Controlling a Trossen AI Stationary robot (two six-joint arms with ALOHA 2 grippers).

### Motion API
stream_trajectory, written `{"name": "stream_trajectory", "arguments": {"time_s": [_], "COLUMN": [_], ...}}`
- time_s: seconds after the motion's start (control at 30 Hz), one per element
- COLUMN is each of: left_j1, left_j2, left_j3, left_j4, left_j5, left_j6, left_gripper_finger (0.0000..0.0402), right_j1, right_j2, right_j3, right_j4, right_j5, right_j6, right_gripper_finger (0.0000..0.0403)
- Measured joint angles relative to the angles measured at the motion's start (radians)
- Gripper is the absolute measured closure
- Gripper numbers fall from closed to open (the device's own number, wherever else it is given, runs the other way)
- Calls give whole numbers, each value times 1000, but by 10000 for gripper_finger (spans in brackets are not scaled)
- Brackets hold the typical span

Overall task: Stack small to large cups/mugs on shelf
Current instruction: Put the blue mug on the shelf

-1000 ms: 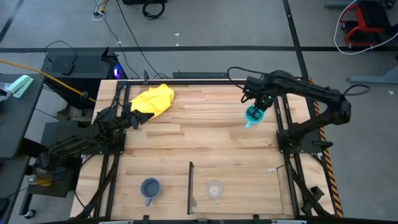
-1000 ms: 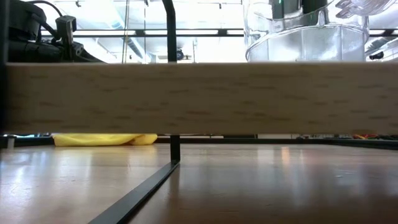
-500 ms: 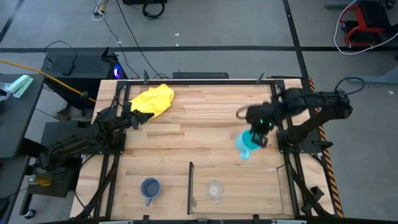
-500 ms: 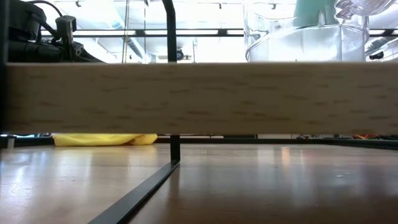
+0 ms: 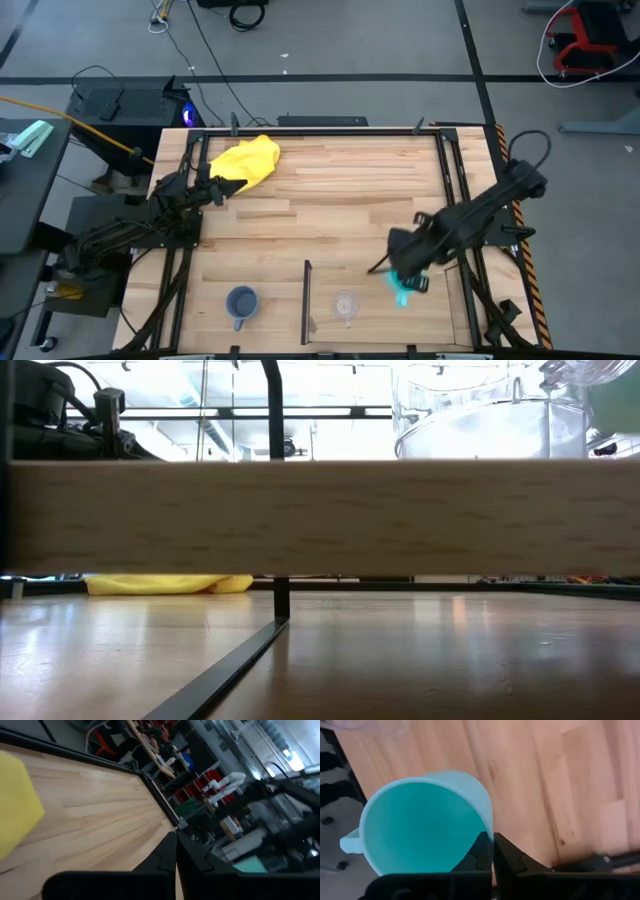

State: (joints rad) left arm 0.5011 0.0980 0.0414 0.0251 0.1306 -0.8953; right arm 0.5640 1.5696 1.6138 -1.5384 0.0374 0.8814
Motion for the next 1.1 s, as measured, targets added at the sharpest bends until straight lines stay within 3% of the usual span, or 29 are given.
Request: {"name": "stream_trajectory", "arguments": {"time_s": [0.27,0.63,1.1], "left_j1": [0,0,0], "left_j2": [0,0,0], "left_j3": [0,0,0], "left_j4": [-3,-19,-24], "left_j5": [-14,-14,-5], "left_j6": [-36,-40,-44], "left_gripper_finger": [379,385,390], "right_j1": [66,119,115], "right_j2": [109,126,127], "right_j3": [0,-4,-98], "right_j4": [190,222,287], "right_j5": [2,2,-29], "right_j6": [9,138,63], "right_gripper_finger": [400,400,400]}}
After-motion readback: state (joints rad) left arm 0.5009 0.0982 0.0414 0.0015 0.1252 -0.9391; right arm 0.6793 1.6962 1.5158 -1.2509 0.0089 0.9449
